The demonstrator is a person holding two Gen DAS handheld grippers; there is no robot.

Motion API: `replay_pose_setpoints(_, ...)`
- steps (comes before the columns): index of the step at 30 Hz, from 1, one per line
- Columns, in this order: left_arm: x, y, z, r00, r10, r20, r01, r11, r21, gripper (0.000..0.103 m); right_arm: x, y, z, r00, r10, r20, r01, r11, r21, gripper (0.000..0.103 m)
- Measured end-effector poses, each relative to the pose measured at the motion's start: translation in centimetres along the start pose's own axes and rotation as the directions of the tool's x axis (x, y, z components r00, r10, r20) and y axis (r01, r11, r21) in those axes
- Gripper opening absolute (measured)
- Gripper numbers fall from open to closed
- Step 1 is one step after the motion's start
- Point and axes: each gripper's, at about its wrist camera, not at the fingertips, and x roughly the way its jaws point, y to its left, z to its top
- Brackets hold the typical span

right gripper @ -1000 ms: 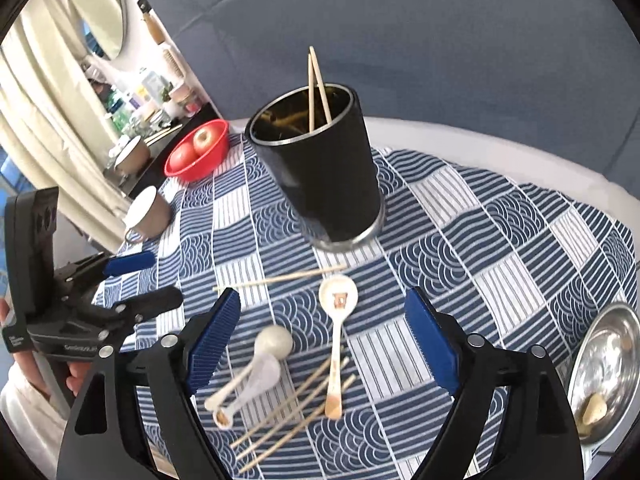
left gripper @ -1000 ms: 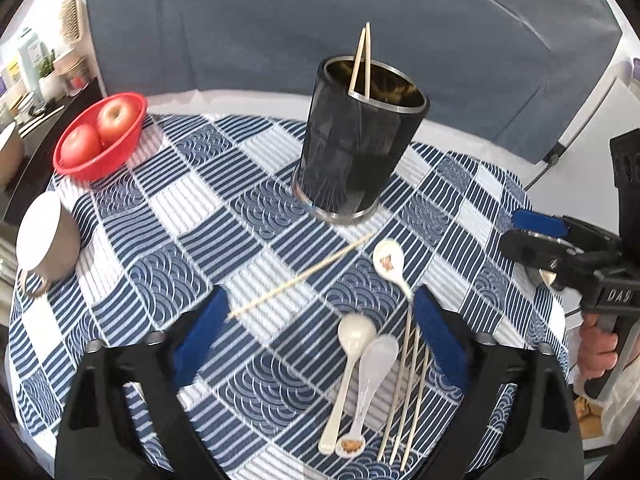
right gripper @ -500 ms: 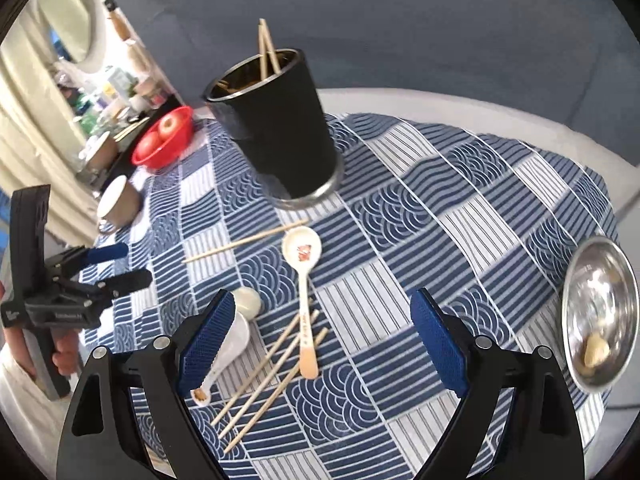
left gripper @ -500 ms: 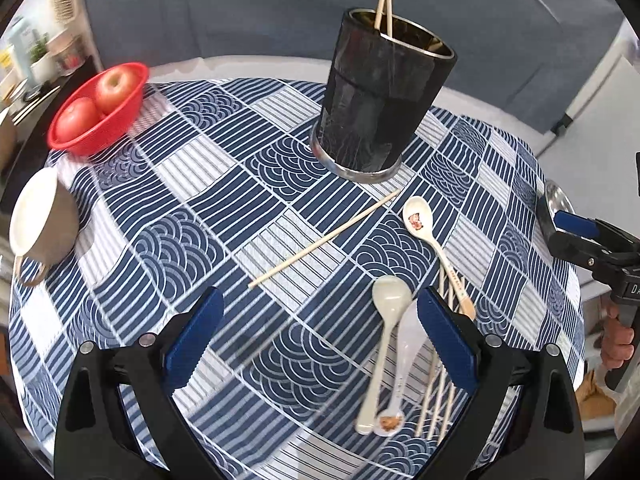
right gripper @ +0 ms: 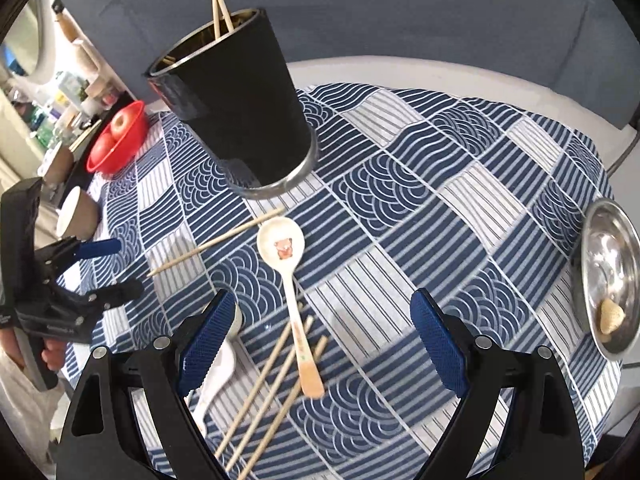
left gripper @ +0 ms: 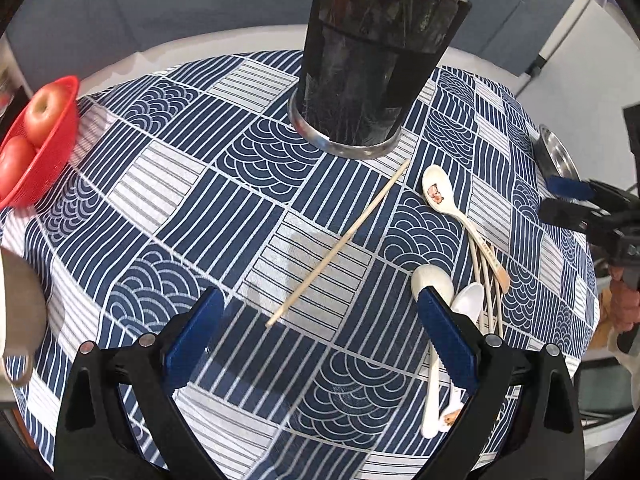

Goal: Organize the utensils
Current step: 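Grasp the bear-print white spoon by its handle with the right tool, then grasp a white spoon with the left tool while the right tool lifts the bear-print spoon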

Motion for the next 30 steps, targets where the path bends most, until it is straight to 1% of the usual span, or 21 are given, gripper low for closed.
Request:
replay_pose_setpoints(8,0.9,0.9,0.2,0.999,-0.025,-0.04,0.026,0.999,0.027,0.095,5.0,2.5,2.4,0.999,-0.009,-0.054,0.007,0.999,-0.04,0.085)
replay_pose_setpoints(11,1.1,1.1,0.2,0.998,-0.031,-0.054,0.033,0.999,0.031,0.095,6.7,3.3,2.8,0.997,-0.029,-0.072,0.025,0.998,-0.057,0.082)
replay_pose_setpoints(14,1.5,1.1,0.2,0.997,-0.03,-0.069,0.034,0.998,0.049,0.095,8.1,4.0,3.1,0.996,-0.042,-0.083,0.037,0.997,-0.062,0.074)
replay_pose_setpoints(16,1.7,1.2,0.2,0.997,-0.03,-0.077,0.034,0.998,0.055,0.095,9.0,4.3,3.1,0.992,-0.068,-0.102,0.061,0.996,-0.071,0.058)
replay_pose_setpoints(17,1.8,1.2,0.2,0.996,-0.031,-0.079,0.035,0.998,0.055,0.095,9.3,4.4,3.0,0.99,-0.077,-0.116,0.069,0.995,-0.072,0.055)
replay_pose_setpoints(18,1.8,1.2,0.3,0.996,-0.038,-0.08,0.042,0.998,0.056,0.095,9.4,4.7,3.0,0.99,-0.097,-0.1,0.088,0.992,-0.09,0.04)
replay_pose_setpoints(19,1.9,1.1,0.4,0.996,-0.042,-0.082,0.046,0.997,0.056,0.095,9.5,4.8,3.1,0.989,-0.116,-0.096,0.107,0.99,-0.091,0.039)
replay_pose_setpoints(20,1.9,1.0,0.4,0.996,-0.043,-0.083,0.049,0.997,0.06,0.095,9.7,4.7,3.2,0.988,-0.115,-0.101,0.107,0.991,-0.081,0.039)
replay_pose_setpoints(23,1.9,0.8,0.5,0.995,-0.045,-0.084,0.051,0.996,0.072,0.095,9.9,4.1,3.2,0.991,-0.076,-0.107,0.073,0.997,-0.028,0.038)
replay_pose_setpoints(24,1.9,0.7,0.6,0.995,-0.048,-0.085,0.054,0.996,0.074,0.095,9.7,3.5,3.0,0.994,-0.037,-0.105,0.039,0.999,0.017,0.038)
replay_pose_setpoints(27,2.1,0.0,0.9,0.995,-0.066,-0.079,0.073,0.994,0.081,0.095,9.1,2.4,2.6,0.997,0.03,-0.073,-0.02,0.992,0.127,0.039)
replay_pose_setpoints(29,2.5,-0.4,1.2,0.992,-0.1,-0.081,0.107,0.991,0.075,0.095,8.8,1.8,2.4,0.996,0.08,-0.039,-0.07,0.975,0.212,0.039)
replay_pose_setpoints(30,2.6,-0.6,1.3,0.989,-0.125,-0.083,0.131,0.989,0.069,0.094,8.5,1.9,2.3,0.995,0.094,-0.023,-0.086,0.968,0.235,0.039)
